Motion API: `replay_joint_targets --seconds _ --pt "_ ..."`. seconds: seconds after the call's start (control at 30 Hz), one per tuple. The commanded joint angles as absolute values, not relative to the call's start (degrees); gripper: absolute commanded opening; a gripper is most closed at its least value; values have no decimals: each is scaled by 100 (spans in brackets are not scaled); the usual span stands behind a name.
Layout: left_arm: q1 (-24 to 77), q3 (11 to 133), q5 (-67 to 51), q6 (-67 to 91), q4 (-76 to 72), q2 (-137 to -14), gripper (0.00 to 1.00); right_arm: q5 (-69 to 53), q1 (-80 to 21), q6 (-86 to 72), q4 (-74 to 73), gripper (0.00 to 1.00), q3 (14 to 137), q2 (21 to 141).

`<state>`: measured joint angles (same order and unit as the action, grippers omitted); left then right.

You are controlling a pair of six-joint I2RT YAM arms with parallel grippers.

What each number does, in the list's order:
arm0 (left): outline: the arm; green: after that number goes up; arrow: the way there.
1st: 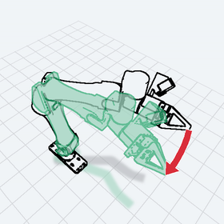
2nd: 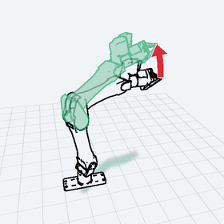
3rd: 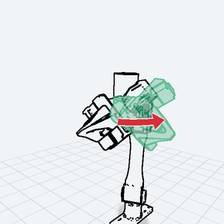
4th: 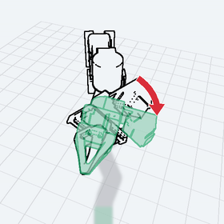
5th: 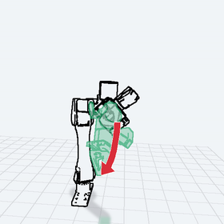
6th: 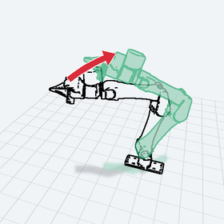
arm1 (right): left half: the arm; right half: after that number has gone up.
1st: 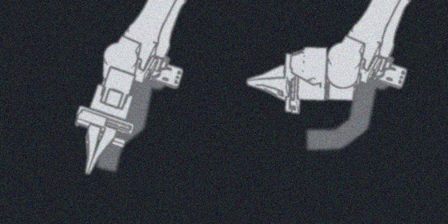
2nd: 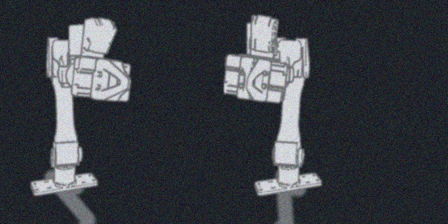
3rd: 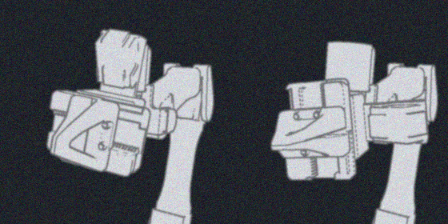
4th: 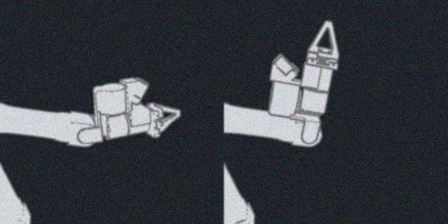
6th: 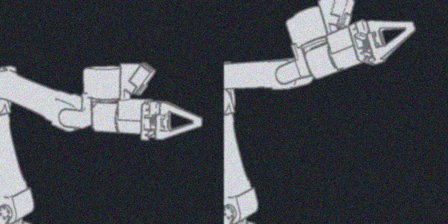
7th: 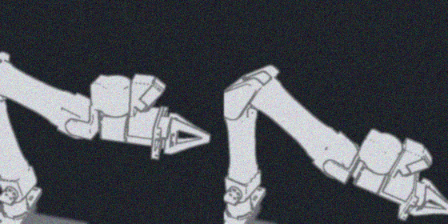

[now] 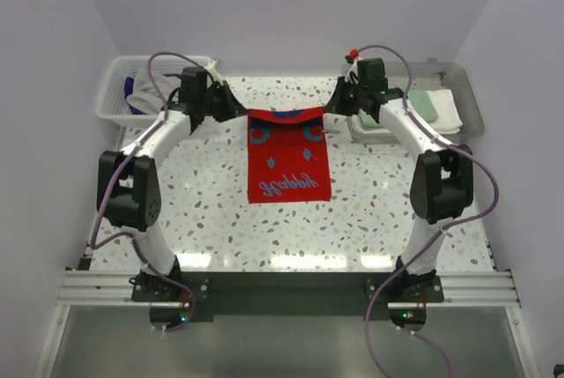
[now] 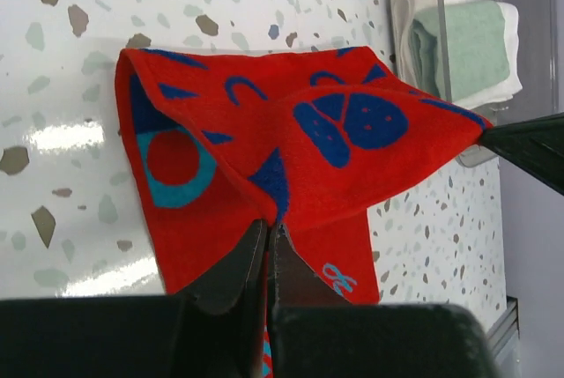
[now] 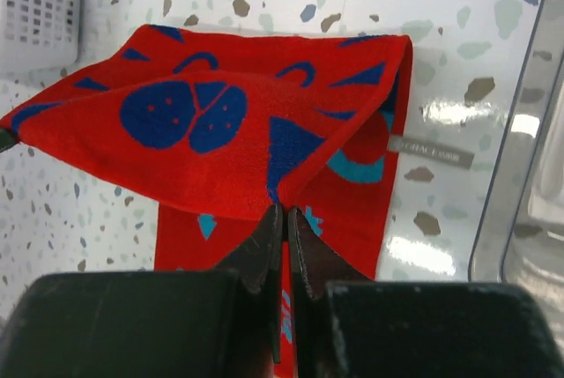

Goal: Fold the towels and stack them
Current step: Fold the towel

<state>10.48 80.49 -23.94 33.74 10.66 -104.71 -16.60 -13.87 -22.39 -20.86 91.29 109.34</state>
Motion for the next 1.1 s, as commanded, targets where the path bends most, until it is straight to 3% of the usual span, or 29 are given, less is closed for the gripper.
replay_joint_targets --seconds 0.0,0.23,0.37,0.6,1.07 --pt "1028 7735 -2628 3349 1397 -9687 0 -1758 -1380 -2110 -2626 0 8948 10152" --pt "1203 6365 -2461 3234 1643 -8737 0 -1907 -1424 -2188 -2813 0 7631 9256" --pt "1826 5478 -2040 3296 1670 -8227 0 -1960 -1599 -2250 -2663 0 6699 8554" --pt "2162 4228 -1723 3665 1275 -7840 0 -2013 -1784 -2426 -2154 0 5074 8174" --pt "2241 3665 -1485 3437 1090 -8305 0 -1916 -1793 -2417 -1740 0 4561 8675"
